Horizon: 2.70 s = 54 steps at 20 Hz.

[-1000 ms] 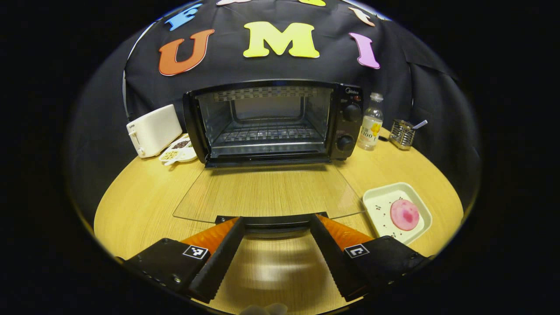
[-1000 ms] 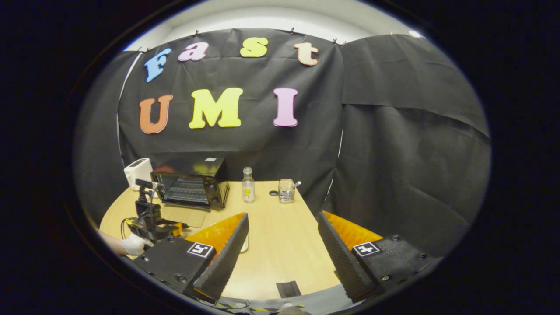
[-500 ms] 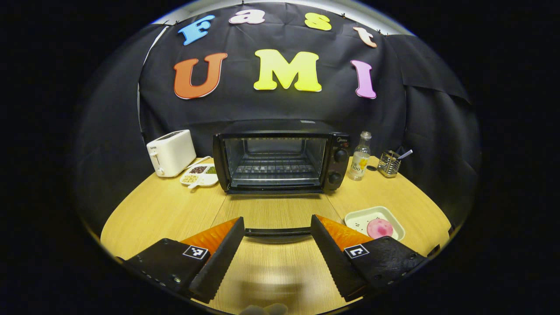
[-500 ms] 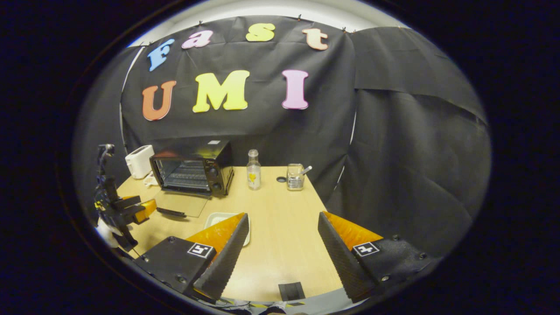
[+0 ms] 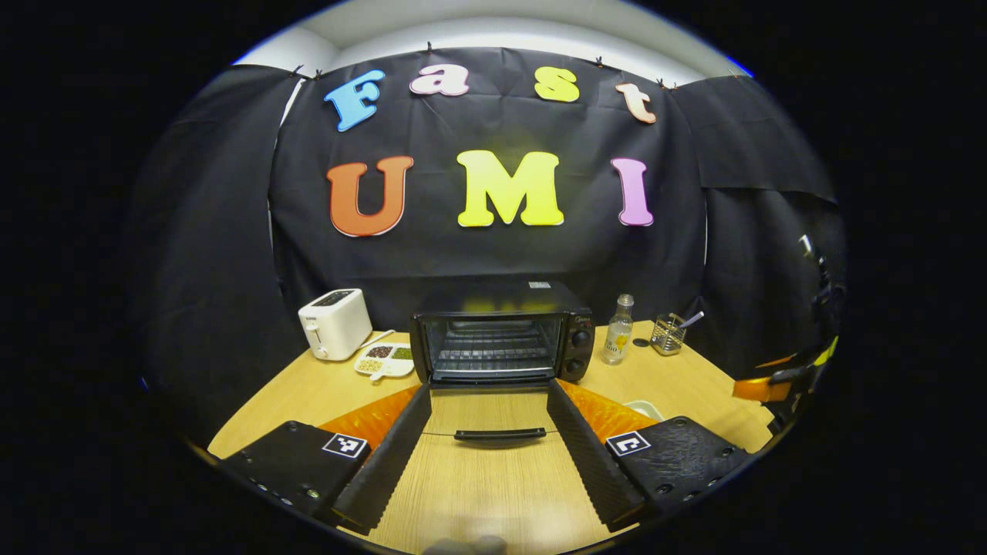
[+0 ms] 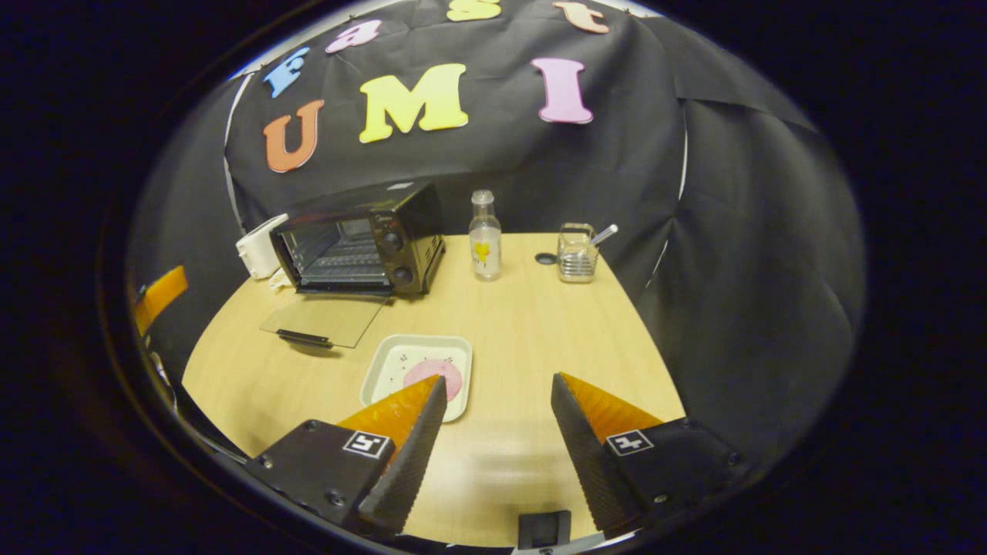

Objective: Open the electric oven with the left hand, put the food in, and close the electric oven.

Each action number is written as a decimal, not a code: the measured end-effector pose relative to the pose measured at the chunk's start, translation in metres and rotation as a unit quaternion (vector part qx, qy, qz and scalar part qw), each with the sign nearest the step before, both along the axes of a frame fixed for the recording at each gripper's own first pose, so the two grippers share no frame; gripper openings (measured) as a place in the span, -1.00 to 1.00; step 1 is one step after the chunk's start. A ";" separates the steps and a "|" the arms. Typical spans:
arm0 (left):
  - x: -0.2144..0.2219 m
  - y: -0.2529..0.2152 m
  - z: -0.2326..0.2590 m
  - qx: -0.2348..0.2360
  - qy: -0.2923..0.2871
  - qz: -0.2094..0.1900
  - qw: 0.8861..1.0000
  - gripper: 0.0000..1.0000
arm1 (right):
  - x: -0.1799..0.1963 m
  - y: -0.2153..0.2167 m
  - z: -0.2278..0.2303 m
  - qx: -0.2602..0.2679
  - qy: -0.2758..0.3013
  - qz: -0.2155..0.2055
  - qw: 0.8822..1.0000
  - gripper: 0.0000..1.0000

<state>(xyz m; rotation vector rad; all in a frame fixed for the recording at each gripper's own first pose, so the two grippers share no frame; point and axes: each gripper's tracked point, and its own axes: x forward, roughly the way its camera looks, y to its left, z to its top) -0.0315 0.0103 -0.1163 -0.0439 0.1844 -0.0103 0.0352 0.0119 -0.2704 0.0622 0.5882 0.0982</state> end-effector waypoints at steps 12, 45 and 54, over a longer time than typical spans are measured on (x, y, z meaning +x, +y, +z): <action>-0.023 -0.004 0.035 0.020 -0.008 0.049 0.999 0.93 | 0.071 0.029 -0.094 0.087 0.137 0.052 0.985 0.11; -0.019 -0.002 0.021 0.013 0.024 0.098 0.995 0.94 | 0.083 0.058 -0.086 0.352 0.269 0.009 0.897 -0.93; -0.025 0.010 0.028 0.014 0.017 0.073 0.997 0.94 | 0.075 0.094 -0.005 0.414 0.181 -0.048 0.891 -0.93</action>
